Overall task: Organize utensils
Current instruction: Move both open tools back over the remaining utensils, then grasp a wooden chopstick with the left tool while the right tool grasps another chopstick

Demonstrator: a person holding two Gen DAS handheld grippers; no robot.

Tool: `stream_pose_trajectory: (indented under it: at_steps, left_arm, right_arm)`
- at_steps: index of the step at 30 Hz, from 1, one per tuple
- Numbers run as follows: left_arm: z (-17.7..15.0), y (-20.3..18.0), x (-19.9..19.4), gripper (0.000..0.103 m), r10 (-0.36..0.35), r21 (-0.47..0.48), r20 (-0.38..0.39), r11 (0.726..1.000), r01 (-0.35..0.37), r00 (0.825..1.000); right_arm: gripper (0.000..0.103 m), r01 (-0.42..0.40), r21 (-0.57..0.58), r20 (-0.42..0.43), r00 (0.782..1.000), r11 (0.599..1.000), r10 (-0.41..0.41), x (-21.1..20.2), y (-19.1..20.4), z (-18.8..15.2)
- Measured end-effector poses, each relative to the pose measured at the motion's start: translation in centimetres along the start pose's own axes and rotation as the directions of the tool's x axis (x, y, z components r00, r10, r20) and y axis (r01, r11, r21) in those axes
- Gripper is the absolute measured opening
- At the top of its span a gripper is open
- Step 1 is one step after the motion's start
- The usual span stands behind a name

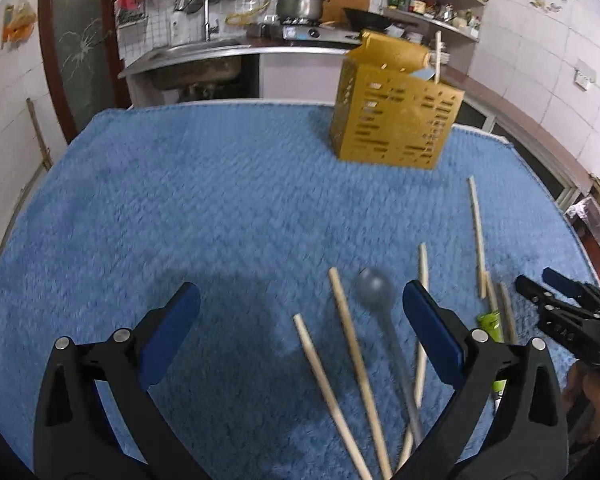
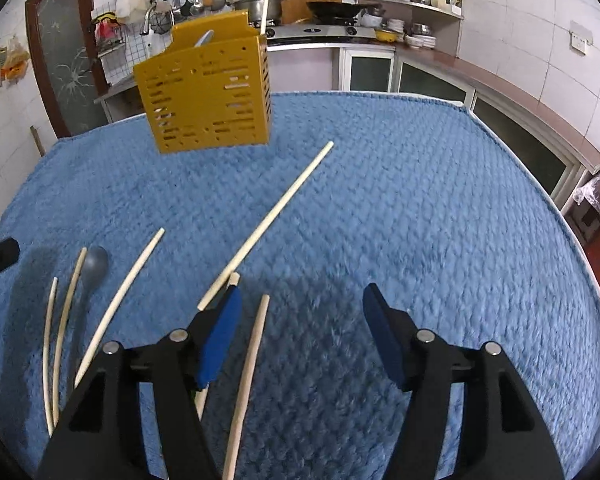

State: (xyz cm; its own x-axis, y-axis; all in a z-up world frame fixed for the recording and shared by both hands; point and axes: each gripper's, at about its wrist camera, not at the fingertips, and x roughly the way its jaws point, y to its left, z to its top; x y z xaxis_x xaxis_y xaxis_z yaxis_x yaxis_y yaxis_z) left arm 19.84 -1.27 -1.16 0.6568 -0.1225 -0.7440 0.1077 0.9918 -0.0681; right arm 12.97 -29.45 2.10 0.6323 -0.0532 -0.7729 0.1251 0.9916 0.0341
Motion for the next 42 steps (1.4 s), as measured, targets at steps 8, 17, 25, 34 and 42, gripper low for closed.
stream_pose_trajectory:
  at_steps: [8,17,25,34,42]
  left_arm:
    - [-1.4,0.9,2.4,0.098,-0.004,-0.049,-0.092,0.999,-0.001,0.996]
    - [-2.7,0.8,4.0,0.096,0.05,-0.035,-0.141,0.998,-0.056,0.989]
    - [-2.8,1.1,4.3,0.067,0.06,-0.042,-0.178,0.997,-0.069,0.982]
    - [-2.3,0.0,5.1,0.053,0.1,0.011,-0.224,0.995,-0.1,0.969]
    - [-1.4,-1.2,5.7,0.02,0.104,0.055,-0.243,0.994,-0.094,0.965]
  right_arm:
    - [0.062,0.02,-0.015,-0.038,0.999,1.0,-0.02,0.6,0.6,-0.8]
    - [0.062,0.024,-0.026,-0.058,0.998,0.999,-0.025,1.1,0.9,-1.4]
    - [0.035,0.021,-0.048,-0.077,0.997,0.999,-0.024,1.3,1.6,-1.1]
    - [0.021,-0.008,-0.037,-0.135,0.991,0.999,0.003,1.7,1.9,-0.5]
    - [0.016,-0.022,-0.027,-0.183,0.983,0.999,0.017,2.8,2.0,0.8]
